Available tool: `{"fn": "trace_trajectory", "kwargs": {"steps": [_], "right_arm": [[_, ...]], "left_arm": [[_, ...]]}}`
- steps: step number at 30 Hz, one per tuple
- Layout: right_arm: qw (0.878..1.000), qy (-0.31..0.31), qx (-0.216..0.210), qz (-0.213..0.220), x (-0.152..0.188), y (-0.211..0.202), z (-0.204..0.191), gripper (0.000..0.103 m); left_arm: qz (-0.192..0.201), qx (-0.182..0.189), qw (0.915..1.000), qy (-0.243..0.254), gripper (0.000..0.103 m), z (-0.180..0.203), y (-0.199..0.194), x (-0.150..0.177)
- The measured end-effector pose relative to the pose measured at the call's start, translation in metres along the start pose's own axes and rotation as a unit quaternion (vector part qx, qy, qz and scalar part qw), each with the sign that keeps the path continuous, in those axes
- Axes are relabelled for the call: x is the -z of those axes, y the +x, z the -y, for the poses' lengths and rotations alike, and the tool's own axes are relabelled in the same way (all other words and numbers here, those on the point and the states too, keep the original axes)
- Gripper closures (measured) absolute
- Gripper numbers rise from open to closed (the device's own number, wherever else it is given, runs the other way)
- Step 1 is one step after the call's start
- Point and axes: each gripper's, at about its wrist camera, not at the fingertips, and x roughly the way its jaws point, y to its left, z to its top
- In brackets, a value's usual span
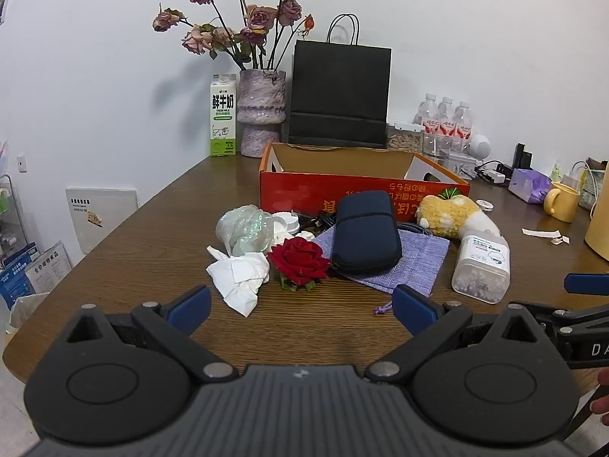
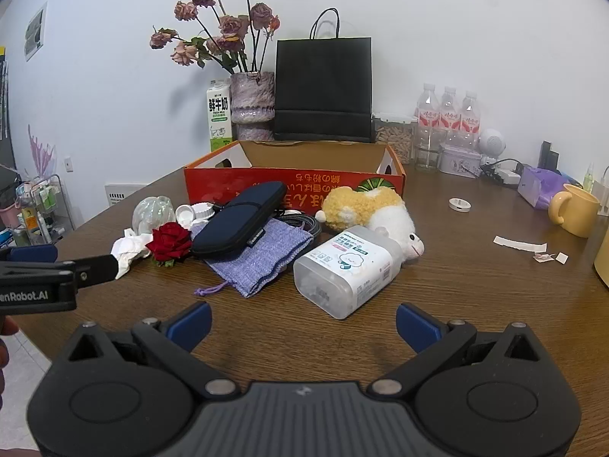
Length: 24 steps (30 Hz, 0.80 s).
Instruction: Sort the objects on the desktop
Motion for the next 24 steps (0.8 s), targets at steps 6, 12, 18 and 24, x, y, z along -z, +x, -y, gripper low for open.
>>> {"fn": "trace_trajectory", "kwargs": {"steps": [6, 12, 18, 24], "right_arm": [[1.0, -0.002, -0.002, -0.002, 0.0002, 0.0001, -0.0007, 0.0], [1.0, -0.002, -0.002, -0.002, 0.0006, 0.0006, -0.0009, 0.0], [1.0, -0.002, -0.002, -0.002, 0.0005, 0.0006, -0.0011, 0.0], [1.0, -0.003, -0.001, -0.002, 0.0006, 0.0007, -0.0011, 0.0]], "left_arm": [[0.0, 0.001, 1.0, 0.0, 0.0, 0.0004, 0.0, 0.0002], [0.0, 0.002, 1.0, 0.0, 0.0, 0.0007, -0.0002, 0.0003], [0.0, 0.001, 1.0, -0.001, 0.0, 0.0004, 0.0002, 0.0005], [-0.001, 0.002, 1.0, -0.001, 0.0, 0.0001, 0.0001, 0.0007]]}}
